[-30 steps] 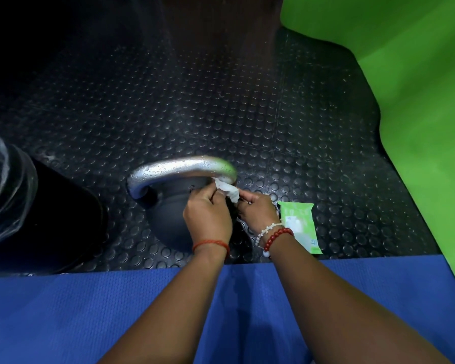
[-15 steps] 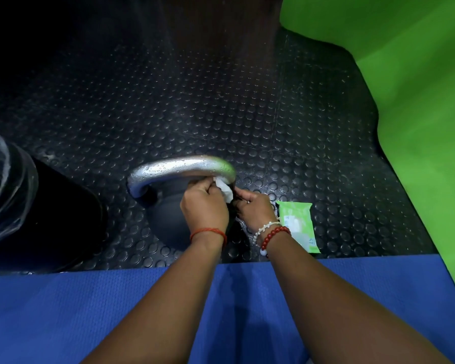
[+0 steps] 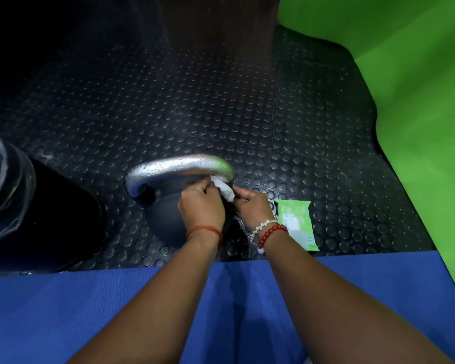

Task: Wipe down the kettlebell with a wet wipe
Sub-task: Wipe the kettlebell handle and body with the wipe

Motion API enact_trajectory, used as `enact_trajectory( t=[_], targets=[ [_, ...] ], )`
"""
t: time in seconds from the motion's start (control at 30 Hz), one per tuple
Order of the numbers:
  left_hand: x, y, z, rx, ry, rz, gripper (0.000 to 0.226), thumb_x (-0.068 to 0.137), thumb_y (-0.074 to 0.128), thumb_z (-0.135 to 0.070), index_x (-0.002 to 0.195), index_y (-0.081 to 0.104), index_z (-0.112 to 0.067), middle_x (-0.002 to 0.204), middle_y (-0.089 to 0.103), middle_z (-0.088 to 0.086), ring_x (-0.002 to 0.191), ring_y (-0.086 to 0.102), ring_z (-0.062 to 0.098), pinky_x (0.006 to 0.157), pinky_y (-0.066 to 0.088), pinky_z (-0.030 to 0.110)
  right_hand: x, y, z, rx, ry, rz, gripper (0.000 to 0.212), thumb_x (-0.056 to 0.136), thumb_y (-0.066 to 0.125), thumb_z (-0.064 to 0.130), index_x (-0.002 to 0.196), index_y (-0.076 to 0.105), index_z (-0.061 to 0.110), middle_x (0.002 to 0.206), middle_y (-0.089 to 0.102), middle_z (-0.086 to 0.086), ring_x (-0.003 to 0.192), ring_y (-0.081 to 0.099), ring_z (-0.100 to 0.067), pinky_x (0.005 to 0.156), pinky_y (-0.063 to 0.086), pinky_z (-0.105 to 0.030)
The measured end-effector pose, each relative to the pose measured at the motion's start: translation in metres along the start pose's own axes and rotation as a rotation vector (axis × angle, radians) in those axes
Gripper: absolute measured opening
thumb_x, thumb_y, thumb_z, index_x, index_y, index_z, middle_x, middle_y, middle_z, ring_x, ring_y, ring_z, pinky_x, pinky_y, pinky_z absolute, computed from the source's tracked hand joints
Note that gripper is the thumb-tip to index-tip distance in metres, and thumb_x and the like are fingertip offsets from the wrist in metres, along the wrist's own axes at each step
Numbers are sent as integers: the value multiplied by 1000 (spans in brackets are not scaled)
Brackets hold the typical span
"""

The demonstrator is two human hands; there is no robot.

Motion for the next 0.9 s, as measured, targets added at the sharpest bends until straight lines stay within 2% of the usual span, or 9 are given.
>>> enact_trajectory(
  t=[0.03, 0.1, 0.2, 0.3, 0.4, 0.53, 0.63, 0.77, 0.9],
  targets=[
    [3, 1, 0, 8, -3, 0, 24, 90, 53, -10, 105, 72, -10, 103, 70, 6, 92, 60, 15, 88, 44, 19, -2, -2, 1, -14, 5, -4, 37, 90, 53, 2, 124, 62, 16, 70, 54, 14, 87, 64, -38, 78, 54, -48],
    [0, 5, 4, -19, -2, 10, 23, 89, 54, -13, 102, 74, -15, 101, 70, 6, 91, 64, 19, 91, 49, 27, -2, 0, 1, -23, 4, -16, 36, 90, 53, 3, 122, 64, 16, 70, 63, 5, 63, 61, -30, 60, 53, -40],
    [-10, 10, 16, -141, -64, 30, 21, 85, 61, -18, 103, 73, -18, 101, 69, 2, 90, 67, 20, 88, 54, 36, -1, 6, -2, 4, 14, -21, 28, 88, 58, 6, 110, 70, 18, 81, 73, -9, 65, 58, -23, 68, 55, -49],
    [-1, 12, 20, -232, -138, 65, 11, 83, 64, -16, 86, 74, -21, 80, 74, 2, 81, 70, 20, 83, 56, 37, -3, 5, 0, 18, 23, -30, 27, 88, 56, 4, 109, 69, 17, 77, 70, -6, 66, 58, -21, 64, 51, -37],
    [0, 8, 16, -273, -156, 81, 22, 83, 66, -13, 70, 66, -31, 71, 72, 0, 77, 71, 19, 80, 57, 34, -7, 5, -3, 95, 43, -54, 29, 89, 55, 4, 112, 69, 15, 71, 66, -2, 57, 54, -16, 58, 46, -28],
    [4, 6, 17, -269, -137, 116, 18, 82, 68, -14, 75, 65, -30, 75, 73, 1, 76, 71, 15, 80, 57, 34, -25, 6, -14, 287, 69, -311, 18, 85, 64, 12, 102, 72, 16, 86, 73, -3, 73, 66, -15, 69, 56, -30],
    [9, 5, 20, -254, -128, 126, 9, 79, 72, -17, 80, 69, -25, 78, 74, 0, 80, 71, 15, 83, 57, 37, -48, 4, -19, 338, 45, -534, 10, 83, 67, 11, 83, 71, 20, 79, 72, -1, 65, 65, -17, 62, 56, -33],
    [12, 3, 22, -242, -120, 136, 13, 77, 74, -18, 90, 72, -15, 80, 74, 1, 81, 71, 15, 83, 57, 37, -65, 9, -12, 368, 29, -597, 15, 80, 69, 14, 69, 69, 24, 68, 71, -3, 54, 59, -16, 54, 53, -35],
    [14, 2, 20, -201, -95, 137, 13, 77, 74, -18, 90, 74, -15, 81, 74, 0, 81, 70, 15, 83, 57, 38, -66, 6, 11, 358, -51, -578, 6, 82, 69, 15, 79, 74, 19, 72, 71, -1, 54, 56, -10, 50, 46, -24]
  ],
)
Point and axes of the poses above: each hand's wrist, its own x-axis towards the middle knuckle, its own y-axis out of the palm, z = x × y, the point moved 5 cm from there along x, towards the middle knuckle
